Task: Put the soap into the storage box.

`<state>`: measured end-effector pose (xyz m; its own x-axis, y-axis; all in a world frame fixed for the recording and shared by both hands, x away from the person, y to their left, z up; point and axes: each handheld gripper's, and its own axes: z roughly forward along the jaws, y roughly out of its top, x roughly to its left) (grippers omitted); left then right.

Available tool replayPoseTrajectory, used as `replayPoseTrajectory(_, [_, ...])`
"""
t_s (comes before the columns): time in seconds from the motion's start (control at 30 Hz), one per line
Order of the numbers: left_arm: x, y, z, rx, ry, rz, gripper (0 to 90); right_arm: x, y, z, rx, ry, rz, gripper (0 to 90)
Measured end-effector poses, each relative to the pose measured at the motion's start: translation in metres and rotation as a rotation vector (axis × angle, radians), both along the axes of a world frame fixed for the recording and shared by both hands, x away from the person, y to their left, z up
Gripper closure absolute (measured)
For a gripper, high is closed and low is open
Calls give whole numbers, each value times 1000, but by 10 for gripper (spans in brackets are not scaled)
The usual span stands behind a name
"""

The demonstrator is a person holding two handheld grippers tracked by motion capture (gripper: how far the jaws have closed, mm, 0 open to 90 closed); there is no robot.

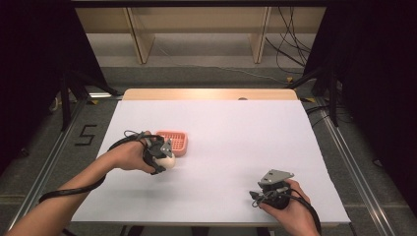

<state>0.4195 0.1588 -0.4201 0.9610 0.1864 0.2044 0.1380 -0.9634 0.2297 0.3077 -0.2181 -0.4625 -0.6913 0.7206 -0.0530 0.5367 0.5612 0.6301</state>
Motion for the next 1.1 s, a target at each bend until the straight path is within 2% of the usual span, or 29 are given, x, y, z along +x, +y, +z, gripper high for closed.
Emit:
replayPoseTrajectory(0.07, [1,0,1,1,-7,0,498,0,0,1,-5,5,5,545])
replayPoseTrajectory(0.1, [2,0,1,1,-10,-2,498,-1,0,1,-4,17,-11,545])
replayPoseTrajectory(0.23, [4,0,3,5,-25,-6,498,-1,0,1,-7,17,-13,545])
replayPoseTrajectory(0.53, [8,1,4,11,-31,-3,498,-2,0,2,-1,24,-22,544])
replayPoseTrajectory(0.83, [12,0,7,18,-50,-14,498,-1,0,1,-1,17,-9,544])
replayPoseTrajectory(1.1, [15,-1,8,16,-56,-4,498,-1,0,2,1,15,-13,543])
